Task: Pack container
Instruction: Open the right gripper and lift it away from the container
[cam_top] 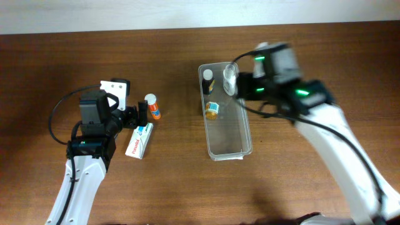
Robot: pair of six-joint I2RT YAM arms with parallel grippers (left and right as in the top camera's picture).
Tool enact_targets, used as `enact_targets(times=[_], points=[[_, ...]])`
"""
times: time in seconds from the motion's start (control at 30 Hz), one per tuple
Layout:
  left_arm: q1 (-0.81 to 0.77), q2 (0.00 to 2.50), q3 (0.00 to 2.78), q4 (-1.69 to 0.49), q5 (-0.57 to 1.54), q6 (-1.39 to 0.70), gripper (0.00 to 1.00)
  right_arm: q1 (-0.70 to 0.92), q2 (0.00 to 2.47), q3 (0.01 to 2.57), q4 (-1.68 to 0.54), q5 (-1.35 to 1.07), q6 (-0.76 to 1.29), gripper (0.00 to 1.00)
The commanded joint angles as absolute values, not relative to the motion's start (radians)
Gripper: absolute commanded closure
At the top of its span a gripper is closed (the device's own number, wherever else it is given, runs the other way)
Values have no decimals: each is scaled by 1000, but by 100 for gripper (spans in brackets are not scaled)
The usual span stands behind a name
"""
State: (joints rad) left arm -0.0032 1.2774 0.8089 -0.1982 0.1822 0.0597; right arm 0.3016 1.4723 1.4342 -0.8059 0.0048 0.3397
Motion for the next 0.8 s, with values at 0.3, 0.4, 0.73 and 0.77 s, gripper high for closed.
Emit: enact_targets(times=[0.3, 0.4, 0.73, 0.77], points=[[0, 1284, 892, -226, 358, 60, 1, 20, 1290, 1437, -920, 11, 349, 2], [0, 1288, 1000, -358, 262, 60, 1, 17, 1304, 1437, -947, 11, 349, 2], [-52, 1345, 1288, -640, 205, 61, 9, 17, 1352, 1437, -947, 10, 349, 1], [-55, 1353, 1288, -641, 201, 60, 18, 17, 1354, 1437, -947, 10, 349, 2]])
